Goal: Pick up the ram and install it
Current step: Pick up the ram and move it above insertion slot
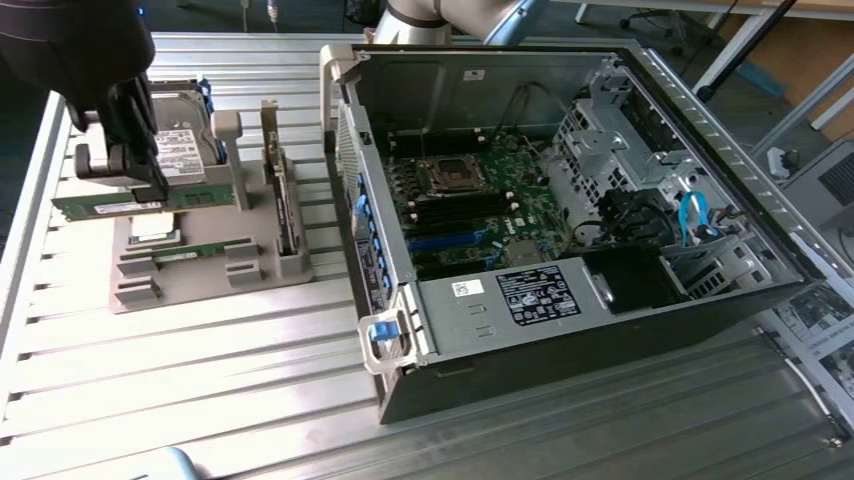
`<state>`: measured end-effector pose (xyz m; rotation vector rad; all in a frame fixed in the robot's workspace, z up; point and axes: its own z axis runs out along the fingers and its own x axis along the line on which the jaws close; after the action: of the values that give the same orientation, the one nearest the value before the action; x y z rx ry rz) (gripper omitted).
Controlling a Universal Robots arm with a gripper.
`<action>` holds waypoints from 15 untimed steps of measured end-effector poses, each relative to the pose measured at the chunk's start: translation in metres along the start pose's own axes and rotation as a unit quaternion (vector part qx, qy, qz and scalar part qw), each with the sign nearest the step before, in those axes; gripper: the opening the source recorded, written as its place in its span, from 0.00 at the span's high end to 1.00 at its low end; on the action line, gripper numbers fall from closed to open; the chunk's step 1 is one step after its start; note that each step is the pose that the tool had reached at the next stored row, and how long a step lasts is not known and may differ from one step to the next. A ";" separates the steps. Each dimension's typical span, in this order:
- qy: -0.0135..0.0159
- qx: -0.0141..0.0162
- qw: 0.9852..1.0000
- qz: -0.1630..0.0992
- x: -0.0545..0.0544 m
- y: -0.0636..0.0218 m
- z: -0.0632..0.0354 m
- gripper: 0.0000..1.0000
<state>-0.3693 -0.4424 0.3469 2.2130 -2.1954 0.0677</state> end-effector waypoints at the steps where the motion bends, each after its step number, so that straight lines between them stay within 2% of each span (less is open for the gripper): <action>1: 0.000 0.000 1.000 0.000 0.000 0.0000 -0.0005 0.88; 15: 0.000 0.000 1.000 0.000 0.000 -0.0001 -0.0098 0.88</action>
<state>-0.3693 -0.4424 0.3567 2.2129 -2.1955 0.0677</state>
